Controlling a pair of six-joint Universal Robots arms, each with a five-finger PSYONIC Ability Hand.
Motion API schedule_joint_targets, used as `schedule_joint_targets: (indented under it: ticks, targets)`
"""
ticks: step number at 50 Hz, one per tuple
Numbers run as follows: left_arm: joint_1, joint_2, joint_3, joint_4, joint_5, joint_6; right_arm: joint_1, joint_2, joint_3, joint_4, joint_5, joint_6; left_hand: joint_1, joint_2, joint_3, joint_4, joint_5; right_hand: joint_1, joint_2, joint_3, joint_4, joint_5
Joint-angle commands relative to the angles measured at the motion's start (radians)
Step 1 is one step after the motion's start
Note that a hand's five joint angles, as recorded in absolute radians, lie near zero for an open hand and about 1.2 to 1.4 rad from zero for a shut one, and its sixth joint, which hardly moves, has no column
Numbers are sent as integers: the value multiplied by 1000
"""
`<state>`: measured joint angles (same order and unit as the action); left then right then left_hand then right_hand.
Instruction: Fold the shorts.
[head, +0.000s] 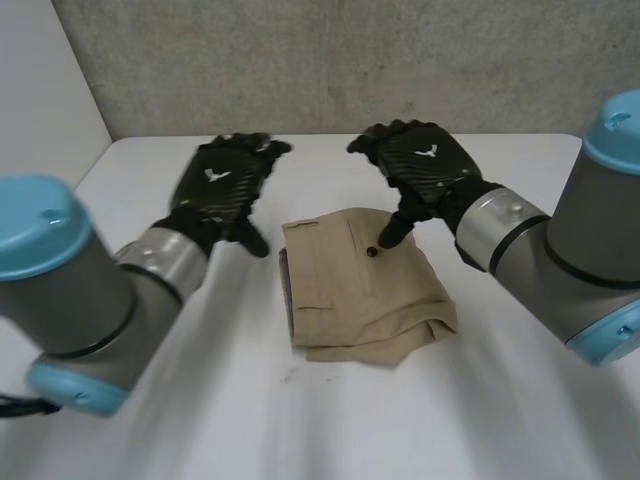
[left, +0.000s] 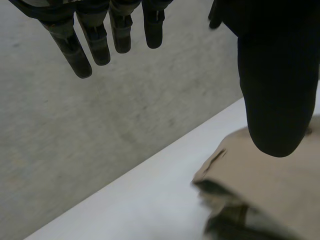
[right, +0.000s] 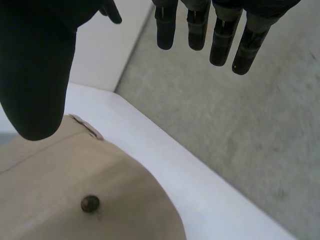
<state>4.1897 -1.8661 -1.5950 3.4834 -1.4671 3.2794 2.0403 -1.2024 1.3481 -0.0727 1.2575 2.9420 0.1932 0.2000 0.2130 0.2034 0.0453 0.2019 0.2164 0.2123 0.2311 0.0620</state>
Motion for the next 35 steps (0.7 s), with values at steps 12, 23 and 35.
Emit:
schedule_joint_targets:
  ticks: [12, 23, 35]
  targets:
    - [-161, -450, 428, -325, -149, -238, -37, 337, -227, 254, 71, -50, 26, 19, 6, 16, 0, -27, -42, -38, -57, -62]
    - [-161, -550, 431, -328, -234, -118, -81, 448, -279, 304, 140, -182, 23, 16, 3, 13, -3, -27, -42, -38, -57, -62]
    - [-166, -519, 440, -310, -203, -27, -74, 371, -262, 306, 131, -187, 17, 11, -2, 7, -9, -27, -42, -38, -57, -62]
